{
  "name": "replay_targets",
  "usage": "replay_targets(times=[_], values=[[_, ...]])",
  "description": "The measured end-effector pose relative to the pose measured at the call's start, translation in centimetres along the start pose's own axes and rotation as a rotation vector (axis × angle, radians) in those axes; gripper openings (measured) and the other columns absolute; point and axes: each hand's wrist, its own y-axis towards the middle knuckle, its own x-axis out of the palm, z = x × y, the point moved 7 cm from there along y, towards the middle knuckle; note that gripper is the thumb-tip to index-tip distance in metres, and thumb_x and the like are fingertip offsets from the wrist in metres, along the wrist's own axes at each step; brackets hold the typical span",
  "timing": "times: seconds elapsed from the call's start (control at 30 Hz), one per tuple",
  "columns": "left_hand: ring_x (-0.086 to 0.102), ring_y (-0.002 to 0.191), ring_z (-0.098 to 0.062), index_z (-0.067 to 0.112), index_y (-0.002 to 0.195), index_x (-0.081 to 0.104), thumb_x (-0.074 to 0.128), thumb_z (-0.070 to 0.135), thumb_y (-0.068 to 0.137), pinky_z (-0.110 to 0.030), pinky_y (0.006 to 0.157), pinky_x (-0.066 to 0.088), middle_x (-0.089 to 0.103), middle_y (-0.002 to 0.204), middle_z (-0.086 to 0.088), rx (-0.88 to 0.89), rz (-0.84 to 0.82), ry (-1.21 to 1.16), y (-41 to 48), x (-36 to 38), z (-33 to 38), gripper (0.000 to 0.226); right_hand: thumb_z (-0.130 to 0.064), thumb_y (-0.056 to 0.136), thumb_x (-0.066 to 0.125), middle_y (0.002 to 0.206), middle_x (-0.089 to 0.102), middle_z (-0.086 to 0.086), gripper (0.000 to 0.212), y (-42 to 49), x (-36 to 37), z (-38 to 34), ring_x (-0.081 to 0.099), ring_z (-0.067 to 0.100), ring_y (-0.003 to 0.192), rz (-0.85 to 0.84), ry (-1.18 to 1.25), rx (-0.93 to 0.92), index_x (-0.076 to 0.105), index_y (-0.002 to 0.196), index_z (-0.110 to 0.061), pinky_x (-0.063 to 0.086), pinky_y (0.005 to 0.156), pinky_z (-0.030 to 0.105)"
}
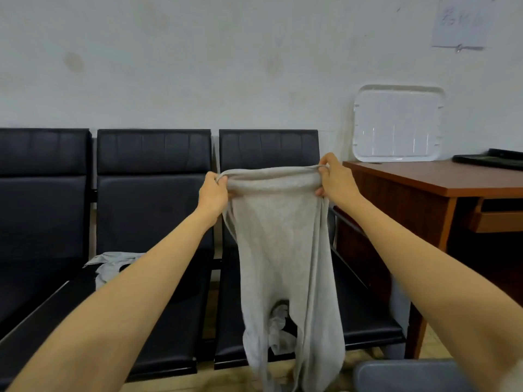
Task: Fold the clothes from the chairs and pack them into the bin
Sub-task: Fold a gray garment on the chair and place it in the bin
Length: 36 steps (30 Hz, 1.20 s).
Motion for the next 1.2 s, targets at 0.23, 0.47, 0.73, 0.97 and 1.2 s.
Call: replay_targets(times=[0.23, 0.47, 0.73, 0.97, 1.2], values=[[0.049, 0.1, -0.025, 0.014, 0.096, 0.05, 0.048, 0.024, 0.099, -0.044, 0.095, 0.041, 0.045, 0.12, -0.007, 0.272, 0.008, 0.454, 1.2, 1.8, -3.2, 0.011, -0.013, 0.098, 0.048, 0.097, 0.06, 0.011, 0.009, -0.1, 2.9, 4.3, 0.058, 0.027, 0.087, -0.077, -0.079, 0.057, 0.052, 0.104, -0.008, 0.048, 0.076, 0.037], [0.051, 0.072, -0.02, 0.016, 0.092, 0.051, 0.047, 0.035, 0.099, -0.032, 0.058, 0.04, 0.053, 0.082, 0.0, 0.057, -0.167, 0.627, 3.8, 4.5, -9.1, 0.021, -0.019, 0.101, 0.041, 0.084, 0.061, 0.006, 0.005, 0.5, 8.4, 9.0, 0.065, 0.022, 0.067, -0.118, 0.017, 0.09, 0.043, 0.103, -0.015, 0.053, 0.056, 0.027], [0.054, 0.108, -0.027, 0.01, 0.121, 0.039, 0.044, 0.017, 0.1, -0.039, 0.081, 0.056, 0.047, 0.109, -0.003, -0.181, -0.13, -0.111, 14.5, 12.4, -14.5, 0.023, -0.01, 0.099, 0.041, 0.104, 0.053, 0.01, 0.01, 9.8, 16.7, 16.0, 0.056, 0.025, 0.092, -0.155, 0.123, 0.237, 0.042, 0.107, -0.015, 0.047, 0.072, 0.029], [-0.001, 0.147, -0.031, 0.031, 0.153, -0.004, 0.06, 0.027, 0.092, -0.049, 0.116, 0.02, -0.023, 0.157, -0.004, 0.062, -0.481, 0.676, 11.5, 19.8, -23.7, 0.088, -0.01, 0.097, 0.049, 0.157, 0.02, 0.007, 0.059, 6.8, 25.7, 20.5, 0.025, 0.026, 0.142, -0.67, -0.135, 0.167, 0.025, 0.151, -0.014, 0.028, 0.109, 0.032], [0.043, 0.126, -0.025, 0.027, 0.121, 0.06, 0.06, 0.044, 0.087, -0.055, 0.112, 0.016, 0.051, 0.13, 0.001, -0.017, -0.872, 0.917, -1.7, 19.0, -29.5, 0.037, -0.017, 0.094, 0.052, 0.122, 0.059, 0.019, 0.033, -5.4, 28.1, 26.1, 0.054, 0.034, 0.115, -0.914, -0.295, 0.295, 0.06, 0.116, 0.007, 0.043, 0.087, 0.033]])
